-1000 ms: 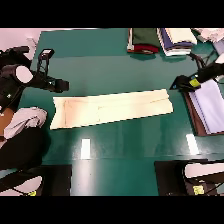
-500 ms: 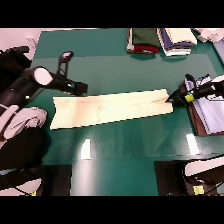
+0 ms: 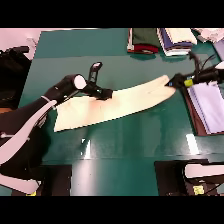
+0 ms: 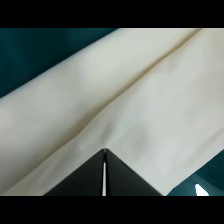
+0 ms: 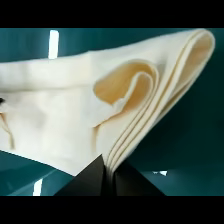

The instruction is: Fold the shirts.

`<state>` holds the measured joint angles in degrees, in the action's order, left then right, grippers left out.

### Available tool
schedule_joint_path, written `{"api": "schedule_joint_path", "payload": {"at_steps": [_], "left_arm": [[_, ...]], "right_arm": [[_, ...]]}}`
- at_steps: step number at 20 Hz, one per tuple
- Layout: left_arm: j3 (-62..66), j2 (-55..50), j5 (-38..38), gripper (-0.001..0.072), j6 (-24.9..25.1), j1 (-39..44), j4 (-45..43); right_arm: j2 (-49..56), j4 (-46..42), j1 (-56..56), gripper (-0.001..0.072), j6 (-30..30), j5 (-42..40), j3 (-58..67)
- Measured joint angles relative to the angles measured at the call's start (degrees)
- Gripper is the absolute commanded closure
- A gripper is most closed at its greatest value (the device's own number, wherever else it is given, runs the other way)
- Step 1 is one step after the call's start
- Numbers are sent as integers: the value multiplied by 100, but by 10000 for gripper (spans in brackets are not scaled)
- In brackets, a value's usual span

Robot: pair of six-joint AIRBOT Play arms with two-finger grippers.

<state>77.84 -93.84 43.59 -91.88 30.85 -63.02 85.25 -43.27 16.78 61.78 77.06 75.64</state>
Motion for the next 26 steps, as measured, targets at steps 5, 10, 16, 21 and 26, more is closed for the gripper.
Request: {"api": "schedule_joint_path", "payload": {"at_steps": [5,10,16,21,26], "left_arm": [[610,-741,-7,686,74,42,330],[828,-1060,146,686,164,48,463],[1043,-1106,407,686,181,39,275],[1342,-409,905,686,181,-450,-487],[1412,1185,1366,686,181,-1727,-1266]], "right_arm": [[-455,232,-772,693,505,236,1073],[-551,295,-1652,692,872,197,1849],[-568,304,-2472,693,1126,-96,2404],[-551,323,-3106,692,1244,-466,2559],[-129,376,-4260,683,1266,-1056,2590]]}}
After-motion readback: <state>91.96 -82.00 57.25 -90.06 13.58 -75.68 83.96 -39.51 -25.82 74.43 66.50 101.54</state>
